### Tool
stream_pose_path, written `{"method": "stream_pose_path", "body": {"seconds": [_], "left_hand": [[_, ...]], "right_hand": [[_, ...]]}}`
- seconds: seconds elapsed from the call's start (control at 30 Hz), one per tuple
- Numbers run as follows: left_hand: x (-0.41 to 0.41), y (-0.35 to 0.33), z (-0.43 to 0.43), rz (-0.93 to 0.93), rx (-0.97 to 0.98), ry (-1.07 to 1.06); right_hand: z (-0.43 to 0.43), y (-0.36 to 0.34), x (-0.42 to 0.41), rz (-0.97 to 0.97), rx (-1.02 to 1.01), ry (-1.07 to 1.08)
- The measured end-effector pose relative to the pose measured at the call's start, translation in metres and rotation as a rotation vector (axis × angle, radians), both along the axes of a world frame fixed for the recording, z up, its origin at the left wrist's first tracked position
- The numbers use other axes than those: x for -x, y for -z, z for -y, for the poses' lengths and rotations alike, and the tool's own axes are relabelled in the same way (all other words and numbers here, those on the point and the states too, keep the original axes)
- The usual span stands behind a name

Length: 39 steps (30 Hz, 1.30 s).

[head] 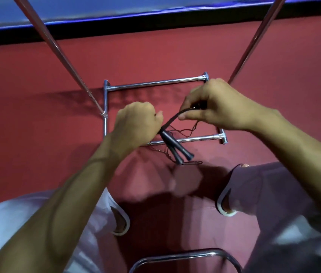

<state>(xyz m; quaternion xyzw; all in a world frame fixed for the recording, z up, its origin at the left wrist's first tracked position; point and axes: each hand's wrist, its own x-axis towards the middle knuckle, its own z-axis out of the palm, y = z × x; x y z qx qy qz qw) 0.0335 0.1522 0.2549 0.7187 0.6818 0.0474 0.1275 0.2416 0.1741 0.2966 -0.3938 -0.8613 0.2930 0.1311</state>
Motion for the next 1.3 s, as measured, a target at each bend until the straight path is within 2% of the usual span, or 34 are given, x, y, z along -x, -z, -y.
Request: {"method": "stream_pose_path", "body": {"seconds": [0.07,0.13,0.2,0.27,0.43,0.53,0.67,0.83,1.0,1.1,1.13,1.23,1.3], "left_hand": [[-0.001,-0.005,0.003,0.18,0.094,0.123],[0.001,-0.011,0.004,0.486,0.186,0.173],[0.0,-0.022,0.007,0.775,0.234,0.158],[-0.003,-0.03,0.011,0.965,0.246,0.114],[-0.002,-0.042,0.012,1.245,0.256,0.004],[0.002,-0.043,0.006,1.387,0.285,-0.102],[0.004,-0.044,0.008,1.505,0.373,-0.208],[0.005,-0.037,0.006,1.718,0.523,-0.408],[0.006,-0.025,0.003,1.925,0.658,-0.786],[0.01,-0.018,0.003,1.955,0.689,-0.919],[0.012,-0.017,0.003,1.967,0.712,-0.943],[0.018,-0.017,0.004,2.003,0.789,-0.956],[0.023,-0.02,0.002,2.023,0.801,-0.972]], "right_hand": [[-0.008,-0.002,-0.01,-0.11,0.191,0.011],[-0.013,-0.005,-0.021,-0.245,0.395,0.037],[-0.015,-0.005,-0.026,-0.341,0.575,0.057],[-0.016,-0.006,-0.026,-0.427,0.759,0.069],[-0.016,0.01,-0.01,-0.706,0.976,0.209],[-0.008,0.025,0.005,-0.844,1.221,0.237],[-0.004,0.041,0.02,-0.92,1.564,0.041],[0.004,0.044,0.036,-0.92,1.648,0.131],[0.021,0.045,0.069,-0.72,1.407,0.462],[0.027,0.044,0.078,-0.578,1.165,0.535],[0.029,0.044,0.077,-0.499,1.005,0.544],[0.032,0.054,0.061,-0.226,0.316,0.508],[0.033,0.06,0.049,-0.166,-0.045,0.469]]}}
